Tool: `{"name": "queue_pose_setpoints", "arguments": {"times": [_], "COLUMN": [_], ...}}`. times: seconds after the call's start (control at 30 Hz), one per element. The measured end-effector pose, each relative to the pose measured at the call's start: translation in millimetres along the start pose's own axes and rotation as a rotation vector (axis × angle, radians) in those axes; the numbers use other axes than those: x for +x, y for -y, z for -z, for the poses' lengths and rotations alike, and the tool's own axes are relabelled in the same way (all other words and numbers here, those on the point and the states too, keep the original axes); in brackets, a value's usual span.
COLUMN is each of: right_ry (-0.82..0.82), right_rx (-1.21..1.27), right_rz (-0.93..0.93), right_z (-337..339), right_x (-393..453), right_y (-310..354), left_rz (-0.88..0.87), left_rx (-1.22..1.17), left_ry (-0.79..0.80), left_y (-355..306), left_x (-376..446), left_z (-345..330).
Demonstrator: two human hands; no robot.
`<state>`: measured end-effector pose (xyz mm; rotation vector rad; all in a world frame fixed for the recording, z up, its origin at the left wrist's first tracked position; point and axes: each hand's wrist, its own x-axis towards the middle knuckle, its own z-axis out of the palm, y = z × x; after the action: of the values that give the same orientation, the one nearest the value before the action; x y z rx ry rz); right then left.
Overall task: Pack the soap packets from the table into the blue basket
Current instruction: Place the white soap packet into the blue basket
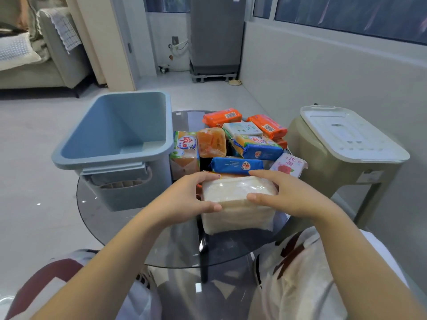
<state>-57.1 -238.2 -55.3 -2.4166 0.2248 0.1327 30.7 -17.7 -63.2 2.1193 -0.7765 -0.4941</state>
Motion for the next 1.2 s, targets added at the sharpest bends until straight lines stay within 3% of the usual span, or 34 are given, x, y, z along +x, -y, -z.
{"name": "queue_pose_setpoints", "arguments": {"times": [0.13, 0.27, 0.47, 0.77, 1.03, 1.2], "right_ry": [0.052, -0.040, -0.114, -0.013, -0.049, -0.141], "right_rx": [-0.052, -0.148, -0.089, 0.044, 0.105, 0.168], "right_rz": [0.063, 0.082, 0.138, 0.084, 0.097, 0.205], "right_z": [-4, -9, -11, -9, -8, 6], "right_x": [-4, -3, -6, -5, -5, -9], "right_y": [1, 0, -1, -10, -3, 14], "left_rz": [-0.033, -0.082, -0.124, -0.073, -0.088, -0.129], "left_rx": [0.107, 0.207, 0.313, 0.171, 0.079, 0.039], "left_ry": [-0.050, -0.119, -0.132, -0.112, -0.171, -0.269], "left_y": [2, 2, 4, 7, 4, -8], "left_x": [-11, -14, -18, -17, -24, -37], "left_z": [-5, -7, -7, -7, 1, 18]}}
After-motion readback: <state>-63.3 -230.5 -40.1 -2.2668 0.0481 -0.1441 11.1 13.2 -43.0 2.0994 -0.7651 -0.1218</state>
